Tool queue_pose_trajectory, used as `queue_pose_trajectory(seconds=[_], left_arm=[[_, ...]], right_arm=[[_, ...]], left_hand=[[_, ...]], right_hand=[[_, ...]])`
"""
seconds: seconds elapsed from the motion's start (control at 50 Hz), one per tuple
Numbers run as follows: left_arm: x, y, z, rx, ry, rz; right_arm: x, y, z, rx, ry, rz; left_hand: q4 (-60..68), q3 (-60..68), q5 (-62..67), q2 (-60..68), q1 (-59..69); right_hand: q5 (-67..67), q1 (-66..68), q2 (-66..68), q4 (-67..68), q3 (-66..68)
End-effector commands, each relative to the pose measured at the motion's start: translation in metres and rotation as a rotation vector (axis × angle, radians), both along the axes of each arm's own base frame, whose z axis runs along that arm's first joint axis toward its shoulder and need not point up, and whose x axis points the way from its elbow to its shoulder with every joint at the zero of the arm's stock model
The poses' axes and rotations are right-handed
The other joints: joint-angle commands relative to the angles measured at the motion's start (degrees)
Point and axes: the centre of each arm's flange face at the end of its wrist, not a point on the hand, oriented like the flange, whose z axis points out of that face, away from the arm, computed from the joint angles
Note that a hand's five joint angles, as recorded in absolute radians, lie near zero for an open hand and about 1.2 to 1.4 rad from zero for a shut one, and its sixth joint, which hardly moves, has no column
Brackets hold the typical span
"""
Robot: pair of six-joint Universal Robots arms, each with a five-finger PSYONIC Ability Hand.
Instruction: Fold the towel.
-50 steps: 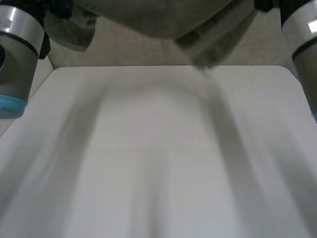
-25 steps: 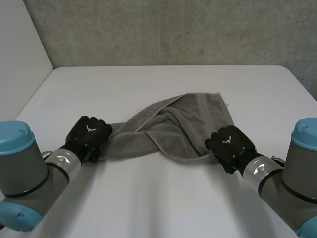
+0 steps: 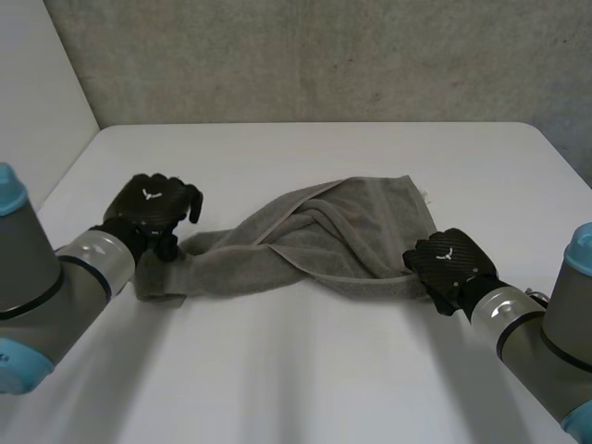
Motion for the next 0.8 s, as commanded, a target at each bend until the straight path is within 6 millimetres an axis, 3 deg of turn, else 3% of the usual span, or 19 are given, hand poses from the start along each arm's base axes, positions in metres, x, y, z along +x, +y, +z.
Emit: queue_pose_trajectory(seconds=[0.02, 0.2, 0.48, 0.54, 0.58, 0.66, 0.78, 0.8], left_arm=[[0.001, -0.017, -0.026, 0.095, -0.052, 0.061], [0.007, -0.038, -0.039, 0.119, -0.085, 0.146], [0.020, -0.033, -0.052, 0.162, -0.122, 0.201], [0.021, -0.030, -0.055, 0.178, -0.130, 0.200], [0.022, -0.029, -0.053, 0.175, -0.130, 0.203], [0.024, -0.028, -0.049, 0.165, -0.125, 0.221], [0.030, -0.023, -0.013, 0.058, -0.080, 0.264], [0.030, -0.023, -0.013, 0.058, -0.080, 0.264]], right_arm=[[-0.002, -0.003, -0.008, 0.020, 0.006, -0.009], [-0.002, -0.003, -0.011, 0.028, 0.009, -0.008], [-0.003, -0.003, -0.017, 0.048, 0.015, -0.008], [-0.003, -0.003, -0.018, 0.050, 0.015, -0.008], [-0.003, -0.003, -0.018, 0.050, 0.015, -0.008], [-0.004, -0.004, -0.018, 0.042, 0.012, -0.015], [-0.010, -0.011, -0.009, 0.005, 0.000, -0.045], [-0.012, -0.013, 0.000, -0.019, -0.011, -0.056]], left_hand=[[-5.0, -4.8, -15.0, -4.8, -5.0], [-6.0, -5.8, -16.0, -5.8, -6.0], [-8.3, -8.2, -18.3, -8.1, -8.4], [-0.9, -0.8, -10.9, -0.7, -1.0], [16.3, 16.5, 6.3, 16.5, 16.3], [31.8, 31.9, 21.8, 32.0, 31.7], [31.8, 32.0, 21.8, 32.1, 31.8], [31.8, 32.0, 21.8, 32.1, 31.8]], right_hand=[[3.5, 5.4, 4.1, 3.9, 3.8], [3.5, 5.4, 4.1, 3.9, 3.8], [3.5, 5.4, 4.1, 3.9, 3.8], [3.5, 5.4, 4.1, 3.9, 3.8], [3.5, 5.4, 4.1, 3.9, 3.8], [3.5, 5.4, 4.1, 3.9, 3.8], [3.5, 5.4, 4.1, 3.9, 3.8], [3.5, 5.4, 4.1, 3.9, 3.8]])
